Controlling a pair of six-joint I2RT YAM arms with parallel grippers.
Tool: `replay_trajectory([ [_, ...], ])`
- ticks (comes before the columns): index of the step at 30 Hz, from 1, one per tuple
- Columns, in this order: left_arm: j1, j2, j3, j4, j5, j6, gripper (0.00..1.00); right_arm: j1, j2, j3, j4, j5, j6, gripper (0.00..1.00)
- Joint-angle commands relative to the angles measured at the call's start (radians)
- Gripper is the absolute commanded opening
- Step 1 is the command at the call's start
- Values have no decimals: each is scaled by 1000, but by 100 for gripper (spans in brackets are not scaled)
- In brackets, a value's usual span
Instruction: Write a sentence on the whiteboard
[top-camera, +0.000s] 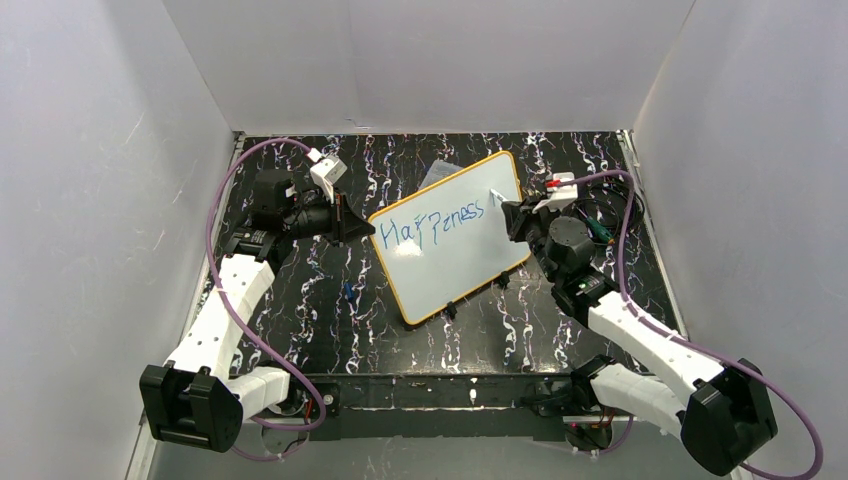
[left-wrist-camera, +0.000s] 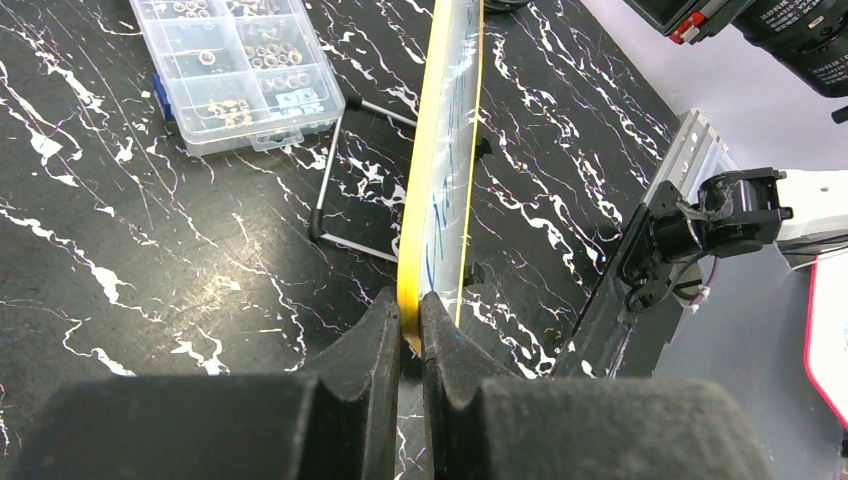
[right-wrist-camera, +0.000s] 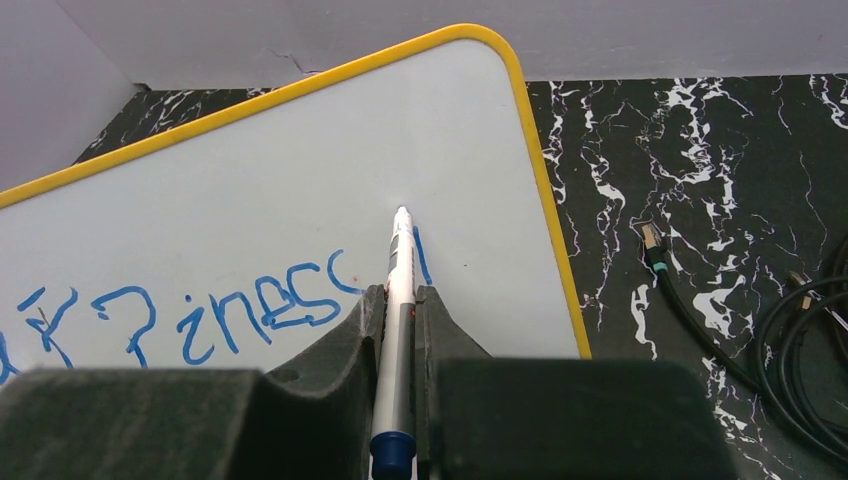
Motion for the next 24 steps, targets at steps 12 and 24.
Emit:
replay_trajectory([
  [12,-8,-22,-6,9,27,27,0,-7,-55,19,6,97,-66,1],
  [24,-7,-21,-4,9,33,28,0,-7,-13,15,31,49,-76,1],
])
